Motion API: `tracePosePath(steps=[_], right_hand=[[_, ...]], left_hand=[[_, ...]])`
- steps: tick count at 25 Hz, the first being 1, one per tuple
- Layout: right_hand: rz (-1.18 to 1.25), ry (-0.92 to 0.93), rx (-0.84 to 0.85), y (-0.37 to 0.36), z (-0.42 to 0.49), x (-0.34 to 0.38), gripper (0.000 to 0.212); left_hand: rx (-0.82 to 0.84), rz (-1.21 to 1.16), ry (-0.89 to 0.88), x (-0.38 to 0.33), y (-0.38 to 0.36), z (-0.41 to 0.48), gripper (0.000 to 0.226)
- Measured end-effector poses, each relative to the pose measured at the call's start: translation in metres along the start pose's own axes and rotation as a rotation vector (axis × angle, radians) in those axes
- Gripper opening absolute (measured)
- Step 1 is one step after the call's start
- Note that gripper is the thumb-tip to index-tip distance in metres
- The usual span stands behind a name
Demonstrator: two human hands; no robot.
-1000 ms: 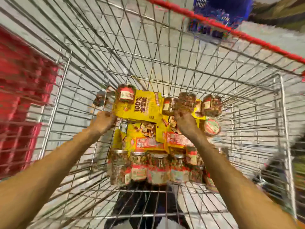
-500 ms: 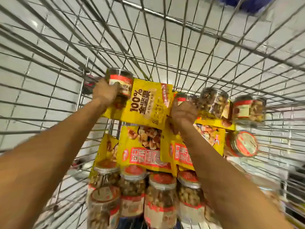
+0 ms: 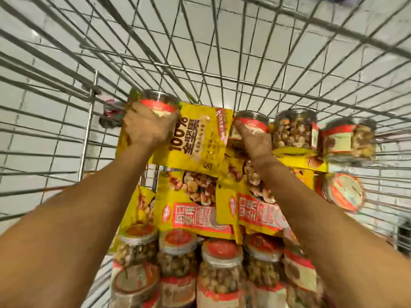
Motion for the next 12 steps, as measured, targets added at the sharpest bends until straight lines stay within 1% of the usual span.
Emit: tracePosePath(steps=[1,2,3,4,5,6,7,8,10,12], right_hand=[[-0.025,-0.003,-0.033,0.004,-0.007,0.005,0.071],[-0.026,0.001,-0.038,0.007,-0.018,0.01,0.07],[-0.01,0.013,-0.024,0.011,-0.032,0.018,0.063],[0.058,0.058,0.003,0.016,-0.045,0.028,0.048],[0.102,0.106,0.031,0.024,-0.063,0.042,0.033],[0.163,0.163,0.055,0.036,-0.083,0.058,0.029],[0.2,0.222,0.077,0.053,-0.107,0.076,0.028],[0.237,0.246,0.103,0.072,-0.132,0.093,0.026],[0.303,0.277,0.107,0.115,-0.185,0.124,0.028],[0.398,0.331,0.085,0.162,-0.245,0.145,0.029]], left_hand=[[0.057,-0.079,-0.002,0.0,0.001,-0.006,0.095],[0.147,-0.189,-0.031,-0.002,0.006,-0.016,0.077],[0.254,-0.278,-0.048,-0.002,0.011,-0.03,0.059],[0.358,-0.348,-0.059,-0.002,0.018,-0.044,0.056],[0.456,-0.387,-0.058,-0.002,0.03,-0.062,0.064],[0.524,-0.424,-0.049,0.0,0.045,-0.08,0.073],[0.573,-0.456,-0.064,0.0,0.067,-0.101,0.076],[0.629,-0.504,-0.102,-0.002,0.091,-0.124,0.073],[0.759,-0.596,-0.192,-0.01,0.14,-0.17,0.059],[0.844,-0.647,-0.252,-0.019,0.187,-0.218,0.047]])
Point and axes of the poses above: each hand's wrist, its own z-axis towards the middle knuckle, its own y-axis out of the back of the hand, x = y × z, the point moved 6 cm from there along z, towards the middle knuckle, and after that the axes turned 11 degrees about y, right-handed, at the moved point
